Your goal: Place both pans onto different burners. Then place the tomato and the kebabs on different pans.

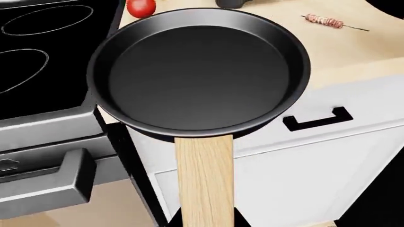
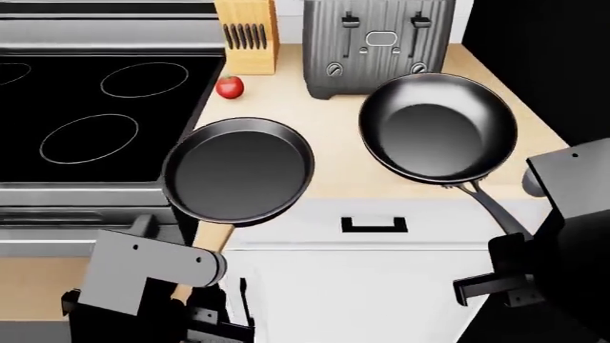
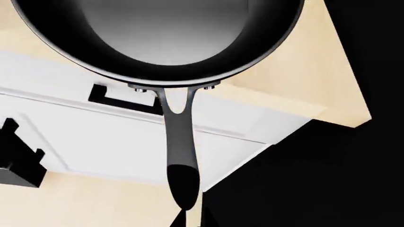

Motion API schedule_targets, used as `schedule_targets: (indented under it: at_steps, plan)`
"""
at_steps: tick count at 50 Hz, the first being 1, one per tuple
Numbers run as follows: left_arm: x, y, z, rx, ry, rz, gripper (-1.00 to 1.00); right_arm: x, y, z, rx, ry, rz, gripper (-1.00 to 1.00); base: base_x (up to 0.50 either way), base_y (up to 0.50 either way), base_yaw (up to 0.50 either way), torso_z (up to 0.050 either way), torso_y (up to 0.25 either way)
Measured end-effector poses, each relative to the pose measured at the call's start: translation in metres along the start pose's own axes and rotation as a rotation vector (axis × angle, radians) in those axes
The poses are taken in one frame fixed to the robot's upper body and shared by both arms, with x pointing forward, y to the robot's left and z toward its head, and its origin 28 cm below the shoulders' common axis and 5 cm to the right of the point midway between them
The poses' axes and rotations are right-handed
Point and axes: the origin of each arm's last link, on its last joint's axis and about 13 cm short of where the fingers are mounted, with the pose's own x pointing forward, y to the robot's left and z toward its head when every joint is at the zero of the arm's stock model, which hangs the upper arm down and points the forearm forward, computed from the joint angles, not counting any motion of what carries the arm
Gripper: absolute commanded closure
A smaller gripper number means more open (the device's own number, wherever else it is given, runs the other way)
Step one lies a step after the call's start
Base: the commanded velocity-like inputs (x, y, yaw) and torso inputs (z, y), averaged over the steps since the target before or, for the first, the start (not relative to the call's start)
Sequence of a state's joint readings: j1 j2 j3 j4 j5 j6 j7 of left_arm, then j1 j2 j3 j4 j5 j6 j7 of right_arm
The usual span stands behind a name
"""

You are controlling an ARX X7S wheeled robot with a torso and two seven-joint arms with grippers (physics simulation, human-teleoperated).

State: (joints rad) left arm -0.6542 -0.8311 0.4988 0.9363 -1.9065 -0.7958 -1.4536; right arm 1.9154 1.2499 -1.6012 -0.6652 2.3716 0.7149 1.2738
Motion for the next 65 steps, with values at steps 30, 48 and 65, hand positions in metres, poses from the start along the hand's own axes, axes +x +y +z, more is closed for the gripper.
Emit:
schedule_targets:
  at_steps: [30,48,65]
  plan:
    - [-0.012,0.014,0.019,0.005,-0.089,0.061,1.00,0.001,0.002,0.002,-0.049,-0.047,0.020,1.00,0.00,0.50,0.00,0.001,0.003]
    - [-0.011,0.020,0.020,-0.003,-0.090,0.085,1.00,-0.004,0.005,0.012,-0.080,-0.087,0.029,1.00,0.00,0.50,0.00,0.001,0.002]
    - [-0.009,0.026,0.030,-0.009,-0.125,0.119,1.00,-0.002,0.007,0.016,-0.091,-0.095,0.041,1.00,0.00,0.50,0.00,0.001,0.003]
